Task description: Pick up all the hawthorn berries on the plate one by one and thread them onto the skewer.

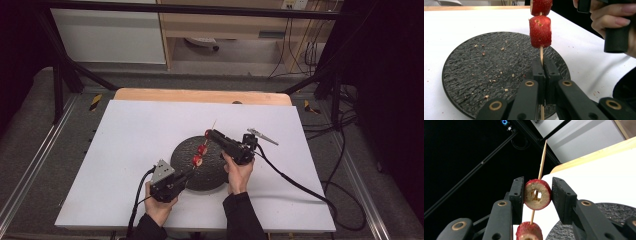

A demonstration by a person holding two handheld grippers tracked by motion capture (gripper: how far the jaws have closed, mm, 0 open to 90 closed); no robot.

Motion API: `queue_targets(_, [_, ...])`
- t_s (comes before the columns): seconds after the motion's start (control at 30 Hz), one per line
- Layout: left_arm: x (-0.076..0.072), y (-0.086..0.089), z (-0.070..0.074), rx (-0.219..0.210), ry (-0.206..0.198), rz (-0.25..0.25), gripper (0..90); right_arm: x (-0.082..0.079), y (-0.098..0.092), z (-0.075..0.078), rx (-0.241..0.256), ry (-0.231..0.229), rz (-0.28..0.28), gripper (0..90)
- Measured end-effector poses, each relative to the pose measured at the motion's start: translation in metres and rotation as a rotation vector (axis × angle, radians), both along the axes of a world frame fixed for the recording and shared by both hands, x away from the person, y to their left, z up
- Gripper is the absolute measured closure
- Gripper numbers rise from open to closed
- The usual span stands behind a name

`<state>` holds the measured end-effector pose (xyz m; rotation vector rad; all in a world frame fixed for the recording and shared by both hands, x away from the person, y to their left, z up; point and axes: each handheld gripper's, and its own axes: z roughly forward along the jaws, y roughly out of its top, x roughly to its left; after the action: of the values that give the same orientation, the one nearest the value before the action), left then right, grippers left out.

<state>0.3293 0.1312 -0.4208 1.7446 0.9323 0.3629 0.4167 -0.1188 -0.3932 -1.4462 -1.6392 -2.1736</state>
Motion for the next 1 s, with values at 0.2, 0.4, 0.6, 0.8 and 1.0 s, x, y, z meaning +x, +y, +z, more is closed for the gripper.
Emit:
queue_targets(0.2, [0.003,0.0,0.001,-0.002,0.01,-0.002,88.6,-0.003,0.003,-0.003,-0.019,0.002,0.011,63.9])
queue_targets(0.4, [0.004,0.001,-0.001,0.001,0.017,-0.007,88.7,-0.004,0.004,-0.006,-0.033,0.002,0.018,63.6])
queue_targets(0.6, [0.002,0.004,-0.001,-0.001,0.025,-0.018,88.7,-0.006,0.002,-0.003,-0.069,-0.014,0.005,52.5])
queue_targets(0.8, [0.002,0.012,-0.001,-0.002,0.032,-0.012,88.6,-0.007,-0.006,0.006,-0.182,-0.033,0.013,37.2])
queue_targets(1.0, [0.004,0.021,0.001,0.004,0.045,-0.019,88.6,-0.008,-0.015,0.006,-0.363,-0.042,0.073,20.5])
